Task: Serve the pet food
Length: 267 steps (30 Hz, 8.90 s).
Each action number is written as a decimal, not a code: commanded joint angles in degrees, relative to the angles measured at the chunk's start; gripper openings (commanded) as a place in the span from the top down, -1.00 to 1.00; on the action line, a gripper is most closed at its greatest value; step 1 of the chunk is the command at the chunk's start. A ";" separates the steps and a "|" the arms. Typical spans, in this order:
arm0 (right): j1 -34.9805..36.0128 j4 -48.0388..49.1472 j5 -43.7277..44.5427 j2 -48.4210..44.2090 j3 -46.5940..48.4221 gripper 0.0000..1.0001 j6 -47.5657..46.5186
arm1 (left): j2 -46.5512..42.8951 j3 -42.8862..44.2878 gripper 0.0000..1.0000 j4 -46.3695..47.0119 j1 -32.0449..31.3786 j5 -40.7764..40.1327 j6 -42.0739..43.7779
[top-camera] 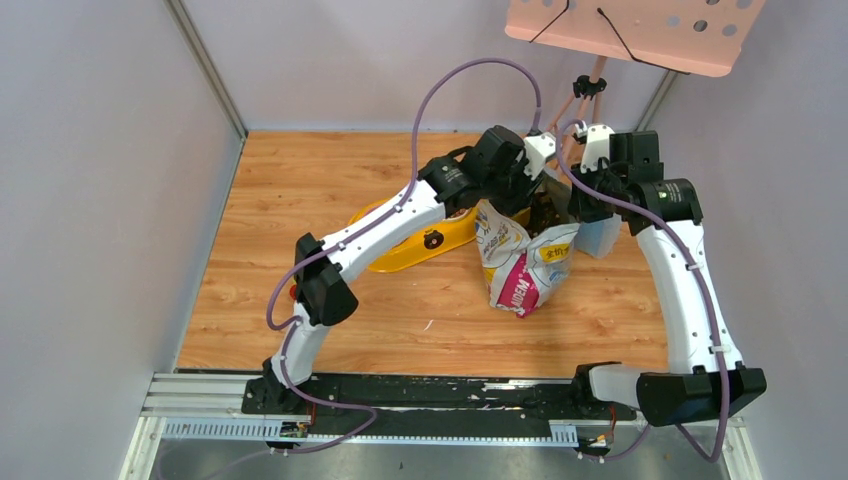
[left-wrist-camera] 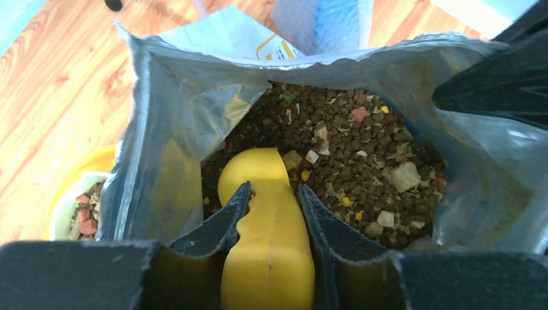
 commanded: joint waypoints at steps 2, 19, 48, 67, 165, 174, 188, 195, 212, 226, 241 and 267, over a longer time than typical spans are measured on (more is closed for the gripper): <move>0.14 4.62 -5.23 -4.53 -0.66 1.00 3.13 | 2.63 -0.24 1.00 0.71 -0.21 -6.52 0.18; 0.13 5.98 -4.74 -5.25 -1.09 1.00 4.03 | 2.34 -3.90 1.00 -0.40 0.24 18.79 -6.79; 0.13 6.68 -3.61 -4.97 -1.29 1.00 3.67 | -1.52 -2.15 1.00 0.51 5.36 32.03 -7.08; 0.14 6.66 -3.10 -4.73 -2.21 1.00 3.24 | -2.69 1.56 1.00 2.01 9.64 32.35 -7.23; 0.16 1.76 7.92 1.70 2.03 1.00 -6.34 | -6.24 -15.69 1.00 43.29 33.24 61.51 -81.79; 0.15 3.29 4.08 1.97 2.66 1.00 -6.52 | -13.50 -25.39 1.00 39.93 42.05 61.98 -78.20; 0.12 5.08 0.39 4.22 6.24 1.00 -6.42 | -24.21 -45.41 1.00 33.95 57.83 62.80 -65.70; 0.13 5.18 -0.89 3.68 6.02 1.00 -5.75 | -24.30 -51.61 1.00 31.88 62.17 60.85 -57.18; 0.10 5.41 -0.97 1.71 4.25 1.00 -3.91 | -22.14 -48.74 1.00 14.16 64.38 42.76 -34.11; 0.15 5.42 -1.38 1.87 4.50 1.00 -3.24 | -21.25 -44.03 1.00 8.35 63.73 32.17 -25.13; 0.17 5.88 -1.93 2.40 4.23 1.00 -2.47 | -20.38 -36.51 0.99 2.22 52.85 23.77 -12.63; 0.17 7.16 -1.08 0.07 1.15 1.00 -2.36 | -23.06 -18.91 1.00 -3.81 40.38 4.58 9.63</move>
